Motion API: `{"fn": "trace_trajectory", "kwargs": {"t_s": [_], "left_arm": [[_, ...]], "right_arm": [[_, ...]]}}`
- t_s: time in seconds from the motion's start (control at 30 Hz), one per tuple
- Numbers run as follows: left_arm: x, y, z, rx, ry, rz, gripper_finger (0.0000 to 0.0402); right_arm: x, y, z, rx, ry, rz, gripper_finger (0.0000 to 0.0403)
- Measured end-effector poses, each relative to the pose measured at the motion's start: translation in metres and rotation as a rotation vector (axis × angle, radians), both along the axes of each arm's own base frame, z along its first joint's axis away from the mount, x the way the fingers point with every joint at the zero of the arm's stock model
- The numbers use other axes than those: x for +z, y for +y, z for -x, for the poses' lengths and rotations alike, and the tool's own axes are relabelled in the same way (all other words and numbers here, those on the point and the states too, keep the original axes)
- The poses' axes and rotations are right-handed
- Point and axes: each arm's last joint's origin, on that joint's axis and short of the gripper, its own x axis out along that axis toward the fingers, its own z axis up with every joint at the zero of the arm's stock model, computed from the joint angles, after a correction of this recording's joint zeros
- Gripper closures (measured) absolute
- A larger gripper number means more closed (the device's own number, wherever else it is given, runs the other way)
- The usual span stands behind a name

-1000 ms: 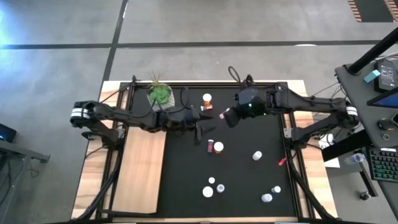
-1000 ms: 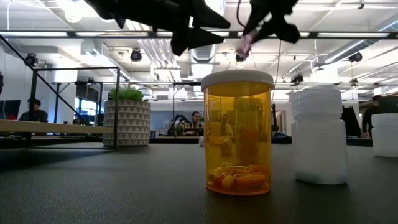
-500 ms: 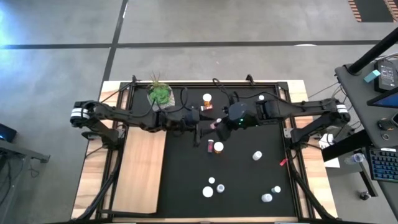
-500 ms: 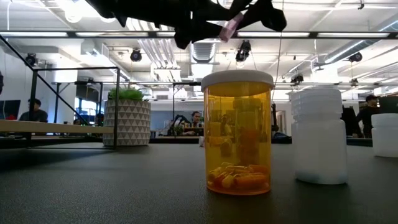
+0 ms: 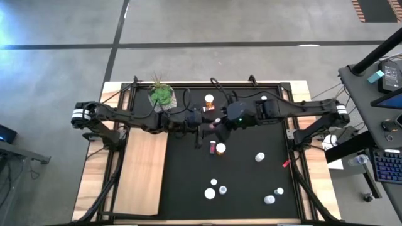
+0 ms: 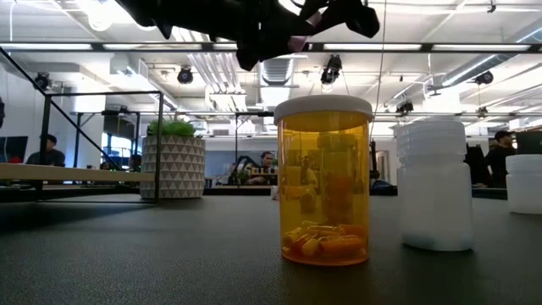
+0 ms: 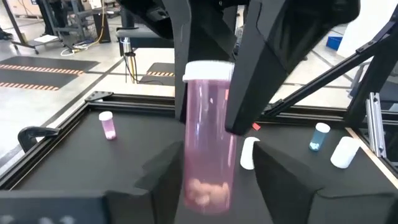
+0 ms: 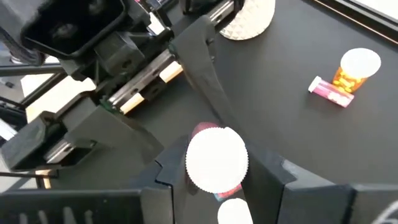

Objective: Pick and place medicine bottles onto shelf by color
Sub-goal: Put the bottom pink pill bottle on the shelf

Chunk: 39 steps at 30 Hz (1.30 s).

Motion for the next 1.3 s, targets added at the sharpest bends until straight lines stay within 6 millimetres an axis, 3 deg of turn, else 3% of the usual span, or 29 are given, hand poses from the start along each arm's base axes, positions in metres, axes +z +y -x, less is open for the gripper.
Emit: {"fn": "trace_trajectory", "kwargs": {"t_s": [0.33, 0.5, 0.67, 1.0, 1.3], "left_arm": [[0.001, 0.000, 0.000, -0.007, -0.005, 0.002, 0.0332], [0.001, 0.000, 0.000, -0.009, -0.006, 0.003, 0.0329], [0.002, 0.000, 0.000, -0.011, -0.010, 0.015, 0.0325], [0.001, -0.002, 0.000, -0.036, -0.010, 0.086, 0.0324], [0.012, -0.002, 0.005, -0.034, -0.056, 0.135, 0.0324]], "right_arm": [[-0.001, 0.000, 0.002, -0.007, 0.017, -0.013, 0.0288], [0.001, 0.001, 0.004, -0.005, 0.014, -0.016, 0.0288], [0.006, 0.003, 0.010, 0.016, 0.006, -0.040, 0.0264], [0.038, 0.001, 0.043, 0.028, -0.113, -0.012, 0.0193], [0.061, -0.004, 0.071, -0.020, -0.190, 0.130, 0.0190]]}}
